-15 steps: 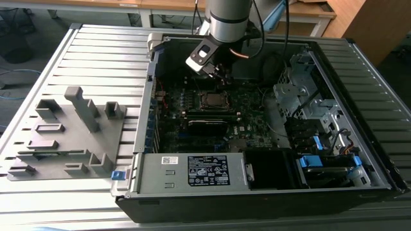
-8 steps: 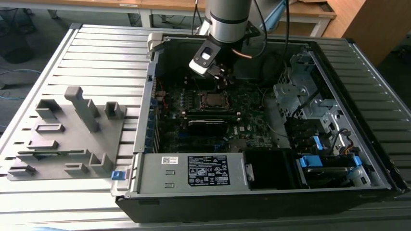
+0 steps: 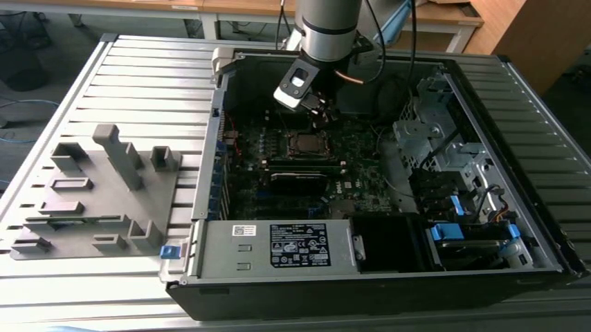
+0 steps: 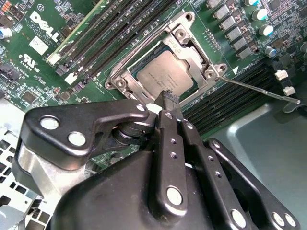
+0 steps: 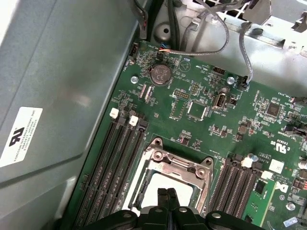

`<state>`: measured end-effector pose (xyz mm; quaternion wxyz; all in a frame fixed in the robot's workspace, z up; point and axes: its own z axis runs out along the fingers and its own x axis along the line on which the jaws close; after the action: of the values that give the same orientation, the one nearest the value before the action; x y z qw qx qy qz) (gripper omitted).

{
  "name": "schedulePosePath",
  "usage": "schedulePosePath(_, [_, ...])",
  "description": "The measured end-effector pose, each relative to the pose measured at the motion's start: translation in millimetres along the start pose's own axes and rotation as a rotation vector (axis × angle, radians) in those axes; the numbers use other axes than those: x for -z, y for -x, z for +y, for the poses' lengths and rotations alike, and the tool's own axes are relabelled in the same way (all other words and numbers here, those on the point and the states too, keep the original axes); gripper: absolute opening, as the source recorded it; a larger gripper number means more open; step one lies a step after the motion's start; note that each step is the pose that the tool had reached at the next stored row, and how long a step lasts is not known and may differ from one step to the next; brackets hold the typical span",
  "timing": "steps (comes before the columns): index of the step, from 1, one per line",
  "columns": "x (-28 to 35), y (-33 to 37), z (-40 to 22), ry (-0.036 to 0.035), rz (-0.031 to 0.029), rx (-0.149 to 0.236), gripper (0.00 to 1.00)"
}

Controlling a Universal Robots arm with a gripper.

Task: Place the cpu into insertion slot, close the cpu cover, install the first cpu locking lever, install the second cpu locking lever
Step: 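Close the cpu cover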

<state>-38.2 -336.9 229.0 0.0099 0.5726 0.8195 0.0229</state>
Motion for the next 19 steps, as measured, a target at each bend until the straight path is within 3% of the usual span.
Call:
schedulePosePath(11, [0.0,0.0,0.0,-0.0001,0.0007,0.014,0.11])
schedulePosePath(19, [0.0,0.0,0.0,-0.0007,0.0034,0.07,0.11])
